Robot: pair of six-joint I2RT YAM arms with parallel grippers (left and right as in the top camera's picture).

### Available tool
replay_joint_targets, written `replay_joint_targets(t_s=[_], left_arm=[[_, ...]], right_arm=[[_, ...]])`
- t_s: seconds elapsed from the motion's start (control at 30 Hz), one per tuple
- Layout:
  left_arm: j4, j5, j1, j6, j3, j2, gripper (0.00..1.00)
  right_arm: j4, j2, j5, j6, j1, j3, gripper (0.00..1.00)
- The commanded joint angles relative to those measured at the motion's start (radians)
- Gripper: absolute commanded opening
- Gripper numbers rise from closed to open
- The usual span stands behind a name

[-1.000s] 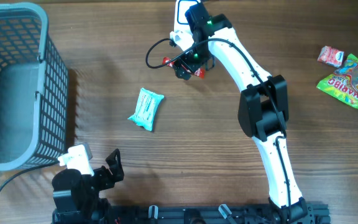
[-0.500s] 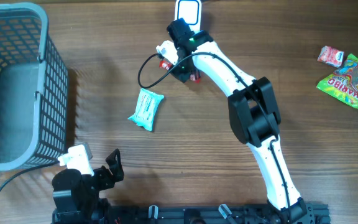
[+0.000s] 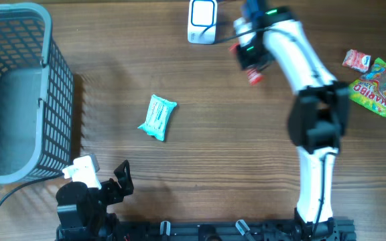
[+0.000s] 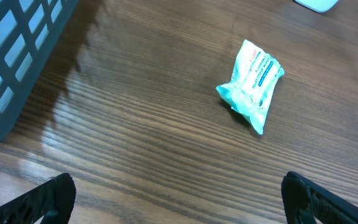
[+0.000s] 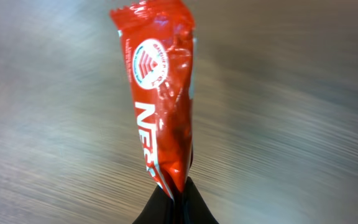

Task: Scan the item barcode
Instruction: 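Carry the Nescafe stick to the right edge and release it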

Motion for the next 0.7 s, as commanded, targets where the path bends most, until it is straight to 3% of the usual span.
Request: replay_joint_targets(t_s=[0.0,0.13,0.37,0.43,0.47,0.5,0.67], left_arm=[[0.003,0.015,0.005,-0.009,-0.003,-0.007,1.00],[0.003,0.015,0.005,-0.009,-0.003,-0.007,1.00],[0.003,0.015,0.005,-0.009,-0.003,-0.007,1.00],[0.003,0.015,0.005,-0.009,-0.003,-0.007,1.00],[0.003,0.015,0.005,-0.009,-0.003,-0.007,1.00],[0.003,0.015,0.005,-0.009,-0.003,-0.007,1.00],[0.003,0.015,0.005,-0.009,-0.003,-0.007,1.00]], right_arm=[[0.026,-0.030,0.007,0.064,-0.185,-0.013,0.04],[0.172,0.012,0.007,0.082,-0.351,-0.124,0.04],[0.197,0.040,0.058,0.134,-0.506,-0.151,0.05],[0.177,0.017,0.019,0.134,-0.514,-0.126,0.56],[0.171,-0.003,-0.007,0.137,-0.513,-0.114,0.91],[0.164,-0.027,-0.028,0.158,-0.507,-0.100,1.00],[0.045,-0.200,-0.148,0.259,-0.378,-0.075,1.00]])
